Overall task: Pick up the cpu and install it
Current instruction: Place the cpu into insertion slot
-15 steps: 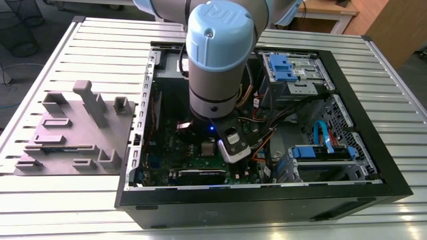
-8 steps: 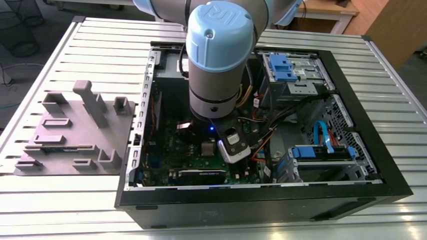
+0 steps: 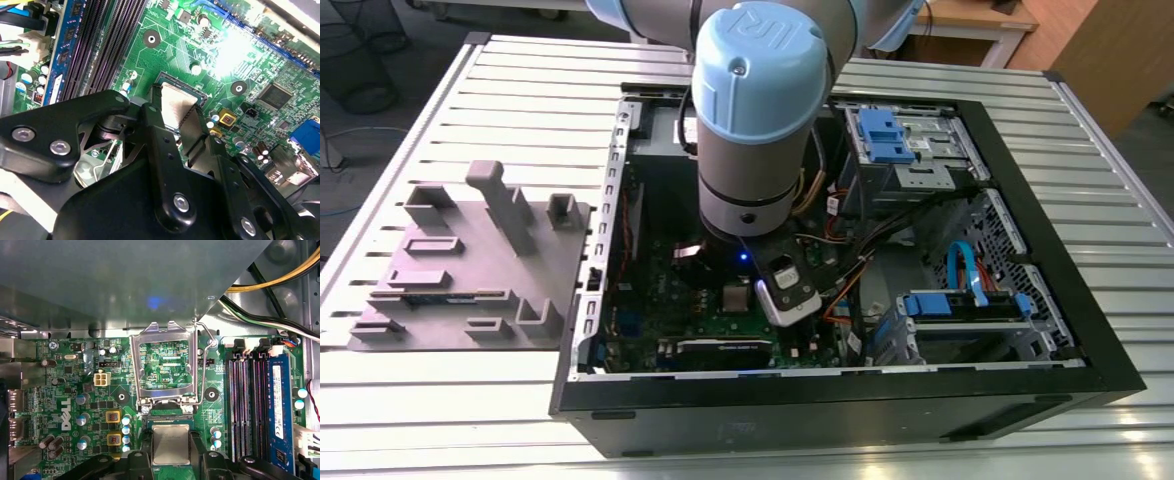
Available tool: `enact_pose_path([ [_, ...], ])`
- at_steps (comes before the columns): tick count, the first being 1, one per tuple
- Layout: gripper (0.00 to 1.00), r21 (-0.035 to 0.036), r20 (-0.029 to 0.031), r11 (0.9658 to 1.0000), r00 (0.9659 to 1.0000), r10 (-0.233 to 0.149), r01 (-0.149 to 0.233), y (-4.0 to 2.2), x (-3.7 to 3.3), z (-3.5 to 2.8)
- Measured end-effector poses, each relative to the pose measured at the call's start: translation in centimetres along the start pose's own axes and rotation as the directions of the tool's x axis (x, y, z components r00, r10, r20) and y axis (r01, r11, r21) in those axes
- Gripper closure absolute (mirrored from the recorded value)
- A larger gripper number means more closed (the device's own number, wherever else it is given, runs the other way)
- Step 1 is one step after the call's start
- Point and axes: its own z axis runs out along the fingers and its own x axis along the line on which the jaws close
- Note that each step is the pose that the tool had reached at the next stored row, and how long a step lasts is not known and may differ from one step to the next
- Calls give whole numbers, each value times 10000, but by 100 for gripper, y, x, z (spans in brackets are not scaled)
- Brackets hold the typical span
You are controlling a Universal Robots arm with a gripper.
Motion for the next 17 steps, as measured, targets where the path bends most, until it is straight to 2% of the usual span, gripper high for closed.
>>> enact_pose_path([
  [5,60,-5,3,10000,10000,-1,1,1,-1,-6],
  [10,60,-2,1,10000,10000,0,0,3,-3,-68],
  [17,60,-1,0,10000,10000,0,0,4,-6,-94],
])
